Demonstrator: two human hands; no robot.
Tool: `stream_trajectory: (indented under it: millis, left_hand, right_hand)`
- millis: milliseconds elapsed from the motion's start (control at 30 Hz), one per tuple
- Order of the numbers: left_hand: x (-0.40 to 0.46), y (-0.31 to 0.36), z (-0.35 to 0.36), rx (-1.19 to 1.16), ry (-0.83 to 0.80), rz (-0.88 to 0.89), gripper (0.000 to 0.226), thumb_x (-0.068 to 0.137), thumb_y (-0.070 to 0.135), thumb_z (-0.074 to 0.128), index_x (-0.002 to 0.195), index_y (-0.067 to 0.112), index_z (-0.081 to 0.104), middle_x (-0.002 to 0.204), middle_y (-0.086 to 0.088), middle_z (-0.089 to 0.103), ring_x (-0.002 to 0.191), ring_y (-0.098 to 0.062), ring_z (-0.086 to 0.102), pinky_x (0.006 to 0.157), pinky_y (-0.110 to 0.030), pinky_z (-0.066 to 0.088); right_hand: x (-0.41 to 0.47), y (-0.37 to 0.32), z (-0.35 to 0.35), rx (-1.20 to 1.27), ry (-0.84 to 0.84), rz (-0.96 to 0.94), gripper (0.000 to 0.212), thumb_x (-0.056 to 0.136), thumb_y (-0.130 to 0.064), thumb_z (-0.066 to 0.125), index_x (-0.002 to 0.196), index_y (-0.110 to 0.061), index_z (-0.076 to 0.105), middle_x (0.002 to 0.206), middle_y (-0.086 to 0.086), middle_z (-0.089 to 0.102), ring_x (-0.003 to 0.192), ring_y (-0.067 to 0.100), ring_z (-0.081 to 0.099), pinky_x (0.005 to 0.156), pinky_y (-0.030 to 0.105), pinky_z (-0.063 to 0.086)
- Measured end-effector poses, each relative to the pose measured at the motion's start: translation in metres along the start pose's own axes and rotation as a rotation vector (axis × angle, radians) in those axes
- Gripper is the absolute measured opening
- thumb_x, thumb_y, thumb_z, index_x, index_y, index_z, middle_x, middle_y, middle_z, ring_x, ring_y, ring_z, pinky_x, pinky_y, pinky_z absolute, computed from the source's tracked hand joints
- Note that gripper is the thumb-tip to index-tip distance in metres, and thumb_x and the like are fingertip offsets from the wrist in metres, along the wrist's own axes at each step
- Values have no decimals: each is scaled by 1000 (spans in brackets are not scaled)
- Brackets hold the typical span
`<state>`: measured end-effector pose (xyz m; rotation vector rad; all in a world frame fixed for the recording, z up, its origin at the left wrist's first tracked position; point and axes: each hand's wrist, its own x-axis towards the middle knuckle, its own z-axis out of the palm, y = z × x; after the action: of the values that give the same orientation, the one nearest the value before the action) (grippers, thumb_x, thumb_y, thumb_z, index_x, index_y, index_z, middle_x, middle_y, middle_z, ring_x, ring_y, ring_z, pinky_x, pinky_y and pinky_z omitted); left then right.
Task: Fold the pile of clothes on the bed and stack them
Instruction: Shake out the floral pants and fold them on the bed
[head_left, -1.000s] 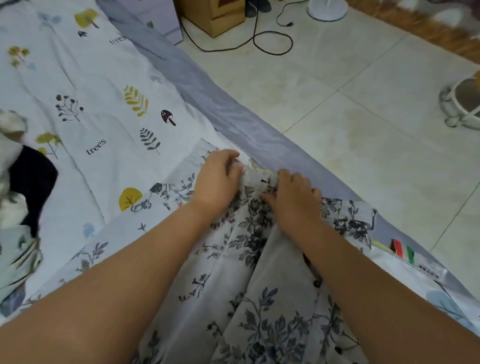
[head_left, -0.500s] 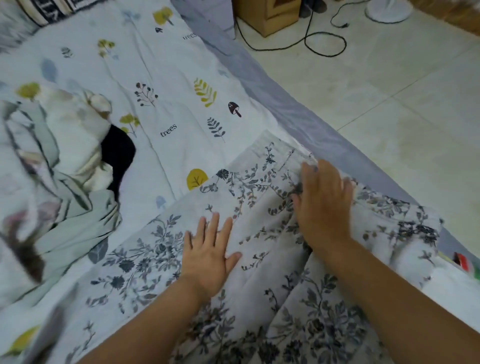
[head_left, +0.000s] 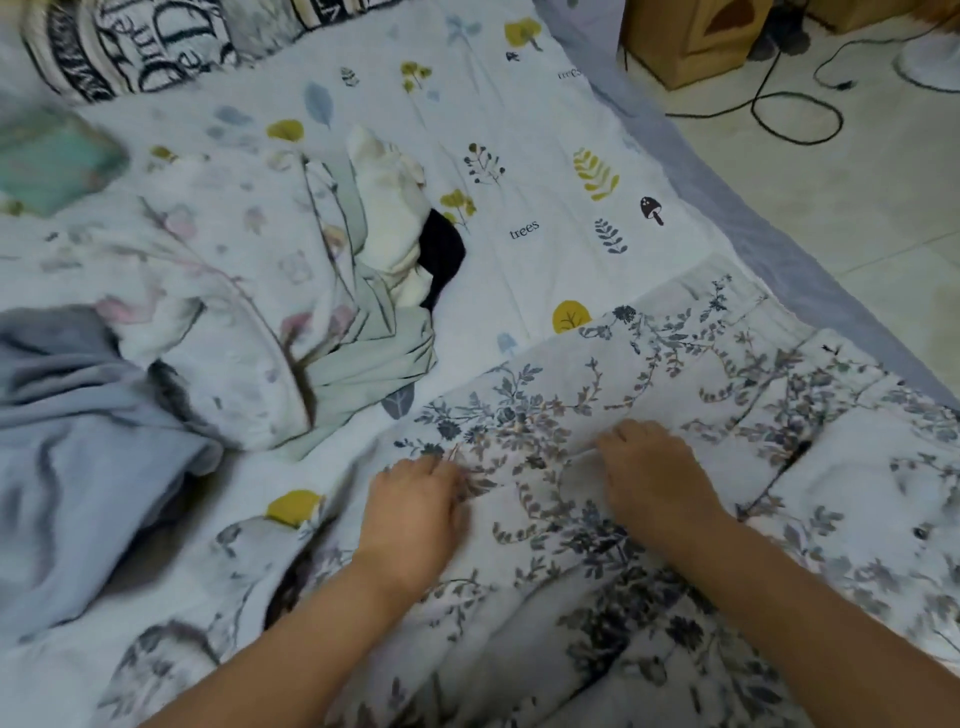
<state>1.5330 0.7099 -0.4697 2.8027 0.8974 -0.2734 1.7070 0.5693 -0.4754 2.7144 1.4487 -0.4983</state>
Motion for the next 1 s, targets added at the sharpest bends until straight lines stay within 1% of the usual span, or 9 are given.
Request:
stream_trajectory:
  millis: [100,233,367,500,567,633,767,867,1000]
  left_hand:
    - [-37,-54,0,63,46,-214,38,79,29,60,112,11,53,108,-10,53,101,-31,51,81,-39,41]
    - [-78,-113,3,136,-178,-504,46,83,44,53,118,17,39,121,-5,43,114,-26,43,88,-37,42]
    - [-104,-142,3,-106,-177,-448,35,90,14,44,124,21,51,116,-9,63,105,-29,58,81,-33,44]
    - [-122,-137,-24,-405,85,-207,17,87,6,51,94,18,61,86,-5,68,82,-27,61,66,-34,41]
    - [-127,-134,-39,-488,138,-113,7,86,9,57,85,15,61,75,-2,65,71,-24,59,62,-37,43]
    - [-130,-139,-50,-521,197,-114,8,82,11,61,87,17,64,74,0,66,68,-20,58,62,-36,44]
    - [-135,-159,-51,-483,247,-263,15,75,5,58,77,19,61,71,3,62,70,-21,55,61,-36,43]
    - [-140,-179,-35,-548,248,-382,34,77,-2,55,58,26,49,61,8,56,59,-16,49,53,-28,36]
    - [-154,-202,-25,-779,271,-380,28,80,-3,55,66,20,55,83,12,66,75,-9,58,59,-10,39]
  right_hand:
    - [-8,-57,5,40,0,-138,32,90,-10,42,121,-15,50,120,5,54,108,22,47,88,31,39]
    - [-14,-126,27,66,-36,-256,37,87,-3,39,121,-13,49,121,9,51,112,22,45,91,33,37]
    - [-19,-185,46,106,-64,-278,46,90,-11,45,134,-17,34,135,11,37,122,27,35,97,36,37]
    - [-22,-232,36,261,74,-274,71,90,-22,57,149,-22,18,153,20,15,139,34,21,111,44,25]
    - [-22,-247,22,293,265,-340,53,78,-7,69,128,-12,55,137,26,44,129,41,41,104,55,31]
    - [-21,-254,2,355,351,-348,20,74,4,64,91,-7,65,95,16,67,96,35,64,97,49,39]
    - [-30,-245,-52,573,378,-307,13,77,0,47,74,-2,59,55,5,52,50,26,46,46,30,32]
    - [-40,-234,-101,707,436,-274,15,71,-8,45,62,-6,56,51,12,48,46,22,39,44,34,29]
    - [-46,-219,-143,732,363,-250,19,78,-4,54,60,1,55,48,9,36,46,9,32,40,18,21]
